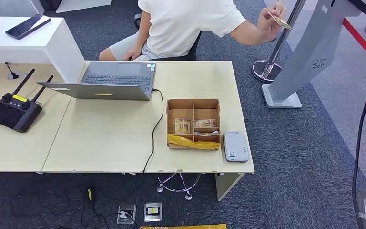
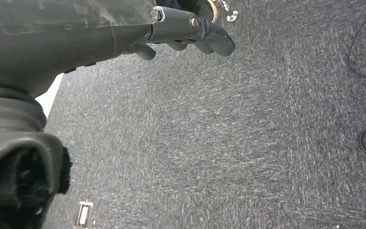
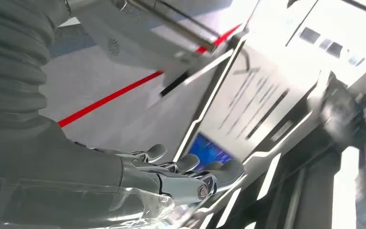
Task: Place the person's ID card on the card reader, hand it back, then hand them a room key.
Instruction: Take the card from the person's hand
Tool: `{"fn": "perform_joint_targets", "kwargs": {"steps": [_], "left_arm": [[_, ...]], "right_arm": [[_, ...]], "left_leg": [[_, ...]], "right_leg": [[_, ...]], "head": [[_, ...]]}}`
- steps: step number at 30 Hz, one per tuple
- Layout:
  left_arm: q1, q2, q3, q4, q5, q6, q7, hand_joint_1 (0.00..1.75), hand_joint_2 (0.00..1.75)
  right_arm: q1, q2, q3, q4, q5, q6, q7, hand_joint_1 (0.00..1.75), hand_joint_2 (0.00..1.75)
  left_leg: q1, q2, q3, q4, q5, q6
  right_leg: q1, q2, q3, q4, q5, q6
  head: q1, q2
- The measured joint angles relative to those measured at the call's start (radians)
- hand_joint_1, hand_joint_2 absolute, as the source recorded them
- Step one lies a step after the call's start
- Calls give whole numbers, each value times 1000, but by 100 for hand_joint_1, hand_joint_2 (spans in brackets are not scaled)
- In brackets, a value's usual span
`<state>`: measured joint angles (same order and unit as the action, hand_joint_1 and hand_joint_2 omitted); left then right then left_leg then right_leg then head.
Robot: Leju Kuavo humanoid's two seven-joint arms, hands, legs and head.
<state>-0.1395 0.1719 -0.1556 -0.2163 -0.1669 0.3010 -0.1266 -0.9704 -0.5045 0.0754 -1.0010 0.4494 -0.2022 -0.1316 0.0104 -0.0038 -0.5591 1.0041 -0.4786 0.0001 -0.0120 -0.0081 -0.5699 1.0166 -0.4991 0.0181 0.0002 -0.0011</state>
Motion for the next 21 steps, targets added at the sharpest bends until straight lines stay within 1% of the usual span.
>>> {"fn": "perform_joint_targets", "kwargs": {"steps": [2, 8, 11, 16, 21], "left_arm": [[0, 0, 0, 0, 3, -1, 0, 0, 0], [0, 0, 0, 0, 14, -1, 0, 0, 0], [1, 0, 0, 1, 16, -2, 0, 0, 0], [2, 0, 0, 1, 21, -4, 0, 0, 0], [3, 0, 1, 2, 30, -4, 0, 0, 0]], "right_arm": [[-14, 15, 31, 19, 12, 5, -11, 0, 175], [-95, 108, 214, 162, 93, 28, -58, 0, 175], [-116, 142, 289, 232, 131, 31, -72, 0, 175], [-129, 189, 363, 296, 158, 34, -79, 0, 175], [-138, 231, 409, 351, 162, 30, -88, 0, 175]], "left_leg": [[0, -1, 0, 0, 0, -1], [1, -6, -3, 0, 2, -2], [2, -7, -4, 0, 2, -2], [2, -8, -5, 0, 2, -2], [2, -8, -5, 0, 2, -2]], "right_leg": [[0, -1, 0, 0, 0, 0], [2, -5, -2, 0, 0, 0], [2, -7, -3, 0, 0, 0], [2, -7, -3, 0, 0, 0], [2, -7, -3, 0, 0, 0]], "head": [[0, 0], [0, 0], [1, 0], [1, 0], [1, 0]]}}
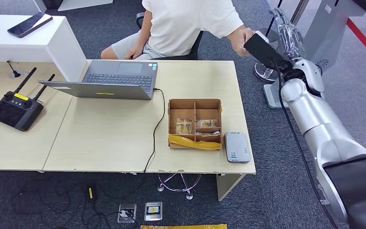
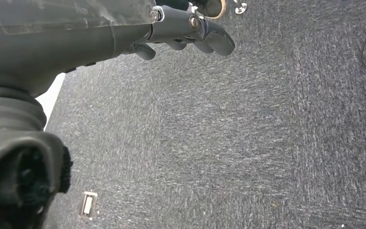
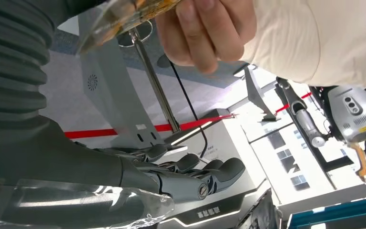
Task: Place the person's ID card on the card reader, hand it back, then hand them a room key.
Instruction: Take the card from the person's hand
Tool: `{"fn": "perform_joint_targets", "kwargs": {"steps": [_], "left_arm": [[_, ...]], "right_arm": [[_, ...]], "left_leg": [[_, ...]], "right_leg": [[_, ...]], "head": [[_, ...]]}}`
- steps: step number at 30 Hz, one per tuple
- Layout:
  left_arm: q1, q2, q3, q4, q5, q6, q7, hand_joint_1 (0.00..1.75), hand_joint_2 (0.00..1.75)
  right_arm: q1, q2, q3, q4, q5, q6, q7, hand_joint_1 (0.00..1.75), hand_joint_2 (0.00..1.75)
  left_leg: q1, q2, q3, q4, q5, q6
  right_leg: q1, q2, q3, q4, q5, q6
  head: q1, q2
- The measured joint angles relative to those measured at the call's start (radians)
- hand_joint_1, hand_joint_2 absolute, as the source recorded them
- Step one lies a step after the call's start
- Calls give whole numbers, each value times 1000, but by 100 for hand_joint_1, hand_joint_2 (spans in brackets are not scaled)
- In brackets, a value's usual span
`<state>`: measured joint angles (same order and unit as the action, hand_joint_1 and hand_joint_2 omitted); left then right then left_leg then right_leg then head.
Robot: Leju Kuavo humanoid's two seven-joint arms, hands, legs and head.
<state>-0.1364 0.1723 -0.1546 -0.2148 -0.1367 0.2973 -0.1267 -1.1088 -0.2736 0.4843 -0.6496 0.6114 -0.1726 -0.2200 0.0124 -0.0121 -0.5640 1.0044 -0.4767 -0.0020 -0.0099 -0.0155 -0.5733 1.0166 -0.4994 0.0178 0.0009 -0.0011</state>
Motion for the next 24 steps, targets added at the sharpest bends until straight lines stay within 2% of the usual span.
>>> {"fn": "perform_joint_targets", "kwargs": {"steps": [2, 3, 6, 7, 24], "left_arm": [[0, 0, 0, 0, 2, -1, 0, 0, 0], [0, 0, 1, 0, 3, -1, 1, 0, 0], [0, 0, 1, 0, 7, -2, 3, 0, 0], [0, 1, 1, 0, 8, -3, 3, 0, 0], [2, 7, 1, 0, 0, -23, 3, 0, 0]], "right_arm": [[-3, 13, 11, 15, 0, -2, -2, 3, 175], [-5, 19, 17, 23, -1, -3, -4, 37, 175], [-11, 34, 30, 46, -5, -7, -12, 165, 175], [-13, 37, 34, 52, -6, -8, -15, 175, 175], [-30, 52, 70, 112, 0, -8, -21, 175, 175]], "left_leg": [[0, 0, 0, 0, 0, 0], [0, 0, 0, 0, 0, 0], [0, 0, 0, 0, 0, 0], [0, 0, 0, 0, 0, 0], [0, 1, 1, 0, 0, 0]], "right_leg": [[0, 0, 0, 0, 0, 0], [0, 0, 0, 0, 0, 0], [0, 0, 0, 0, 0, 0], [0, 0, 0, 0, 0, 0], [0, 1, 0, 0, 0, 0]], "head": [[0, 0], [0, 0], [0, 0], [0, 0], [0, 0]]}}
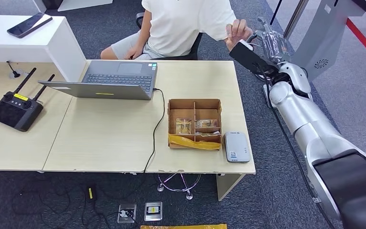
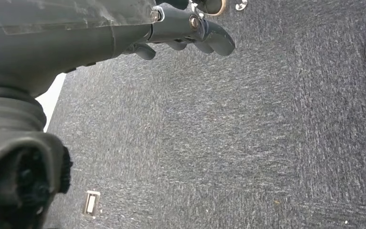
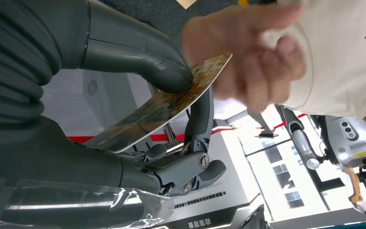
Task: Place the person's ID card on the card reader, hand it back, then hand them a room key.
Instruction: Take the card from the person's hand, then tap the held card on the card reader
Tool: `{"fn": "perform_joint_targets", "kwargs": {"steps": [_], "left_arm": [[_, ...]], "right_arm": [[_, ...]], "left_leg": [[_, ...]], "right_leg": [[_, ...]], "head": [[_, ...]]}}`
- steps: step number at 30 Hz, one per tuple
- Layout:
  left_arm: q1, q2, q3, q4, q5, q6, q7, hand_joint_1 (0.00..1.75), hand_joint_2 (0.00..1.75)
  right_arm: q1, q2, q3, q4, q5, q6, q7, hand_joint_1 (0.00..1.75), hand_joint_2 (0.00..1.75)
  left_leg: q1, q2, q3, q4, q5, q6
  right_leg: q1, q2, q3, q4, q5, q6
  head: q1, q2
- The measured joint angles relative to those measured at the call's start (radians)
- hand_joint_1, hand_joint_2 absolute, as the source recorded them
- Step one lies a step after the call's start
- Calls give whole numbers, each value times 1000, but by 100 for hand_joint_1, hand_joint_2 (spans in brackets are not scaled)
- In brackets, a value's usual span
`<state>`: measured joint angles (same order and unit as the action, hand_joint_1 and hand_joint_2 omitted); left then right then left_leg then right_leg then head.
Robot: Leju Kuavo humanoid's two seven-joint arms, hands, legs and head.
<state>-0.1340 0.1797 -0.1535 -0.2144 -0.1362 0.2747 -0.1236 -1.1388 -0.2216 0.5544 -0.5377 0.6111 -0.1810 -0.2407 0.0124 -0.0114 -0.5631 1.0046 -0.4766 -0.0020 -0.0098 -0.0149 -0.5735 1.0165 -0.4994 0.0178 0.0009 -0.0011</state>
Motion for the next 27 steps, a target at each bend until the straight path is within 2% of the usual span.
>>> {"fn": "perform_joint_targets", "kwargs": {"steps": [11, 17, 22, 27], "left_arm": [[1, 4, 0, 0, 0, -1, -5, 0, 0], [1, 4, 0, 0, 14, -1, -9, 0, 0], [1, 6, 0, 0, 24, -3, -9, 0, 0], [2, 14, 0, 0, 24, -13, -9, 0, 0]], "right_arm": [[1, -7, 1, 8, -8, 6, 2, 175, 175], [21, -27, 13, 4, 15, 64, 24, 175, 175], [88, -70, 24, -40, 37, 135, 62, 175, 175], [195, -152, 35, -155, 17, 227, 152, 175, 175]], "left_leg": [[0, 2, 1, 0, 0, 0], [0, 3, 1, 0, 0, 0], [0, 3, 1, 0, 0, 0], [0, 3, 1, 0, 0, 0]], "right_leg": [[0, 2, 0, 0, 0, 0], [0, 3, 0, 0, 0, 0], [0, 3, 0, 0, 0, 0], [0, 3, 0, -1, 0, 0]], "head": [[0, 0], [0, 0], [0, 0], [0, 0]]}}
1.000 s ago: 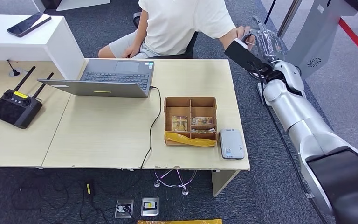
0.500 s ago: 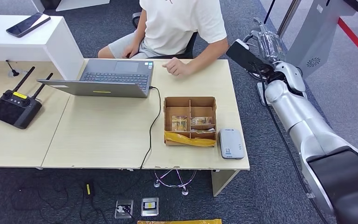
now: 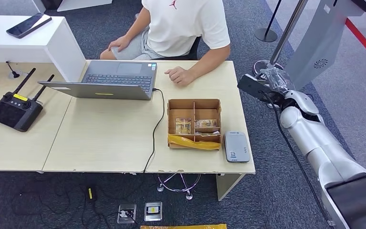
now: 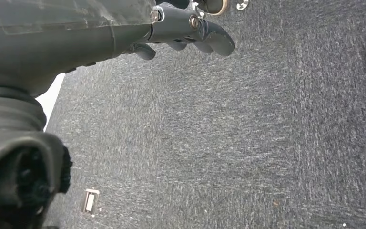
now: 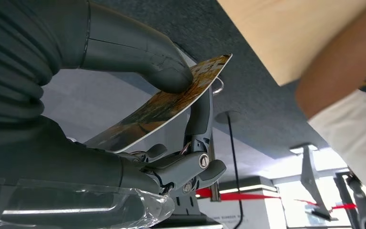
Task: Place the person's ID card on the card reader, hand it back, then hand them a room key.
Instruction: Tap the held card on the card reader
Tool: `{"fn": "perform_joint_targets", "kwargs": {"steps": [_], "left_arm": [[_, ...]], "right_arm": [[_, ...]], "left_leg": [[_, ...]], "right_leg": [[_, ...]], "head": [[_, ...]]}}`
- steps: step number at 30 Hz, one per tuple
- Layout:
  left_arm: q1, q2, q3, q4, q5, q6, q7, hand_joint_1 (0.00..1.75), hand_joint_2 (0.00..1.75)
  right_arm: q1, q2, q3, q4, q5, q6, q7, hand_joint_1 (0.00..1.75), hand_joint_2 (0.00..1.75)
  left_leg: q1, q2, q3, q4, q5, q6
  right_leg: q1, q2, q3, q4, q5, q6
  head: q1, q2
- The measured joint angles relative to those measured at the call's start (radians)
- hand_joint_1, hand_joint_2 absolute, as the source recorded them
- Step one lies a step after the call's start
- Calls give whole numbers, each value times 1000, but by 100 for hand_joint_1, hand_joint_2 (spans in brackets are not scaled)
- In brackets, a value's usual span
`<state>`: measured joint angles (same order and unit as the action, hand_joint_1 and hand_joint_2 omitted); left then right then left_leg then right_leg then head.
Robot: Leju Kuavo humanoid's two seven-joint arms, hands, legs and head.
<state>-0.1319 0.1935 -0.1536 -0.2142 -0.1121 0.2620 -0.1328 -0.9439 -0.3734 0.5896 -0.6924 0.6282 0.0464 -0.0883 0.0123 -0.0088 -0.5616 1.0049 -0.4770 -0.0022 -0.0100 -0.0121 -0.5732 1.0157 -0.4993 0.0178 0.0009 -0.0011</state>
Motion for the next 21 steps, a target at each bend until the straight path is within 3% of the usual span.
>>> {"fn": "perform_joint_targets", "kwargs": {"steps": [9, 17, 21], "left_arm": [[1, 10, 0, 0, 0, -10, 0, 0, 0], [0, 15, 1, 0, 28, -10, 0, 0, 0], [0, 17, 1, 0, 26, -11, 0, 0, 0]], "right_arm": [[153, -147, 6, -234, -34, 99, 85, 175, 175], [239, -204, 8, -383, -32, 257, 121, 175, 175], [295, -222, 12, -455, -50, 291, 154, 175, 175]], "left_leg": [[0, 1, 0, 0, 0, 0], [0, 1, 0, 0, 0, 0], [0, 1, 0, 0, 0, 0]], "right_leg": [[0, 2, 0, 0, 0, 0], [0, 2, 0, 0, 0, 0], [0, 2, 0, 0, 0, 0]], "head": [[0, 0], [0, 0], [0, 0]]}}
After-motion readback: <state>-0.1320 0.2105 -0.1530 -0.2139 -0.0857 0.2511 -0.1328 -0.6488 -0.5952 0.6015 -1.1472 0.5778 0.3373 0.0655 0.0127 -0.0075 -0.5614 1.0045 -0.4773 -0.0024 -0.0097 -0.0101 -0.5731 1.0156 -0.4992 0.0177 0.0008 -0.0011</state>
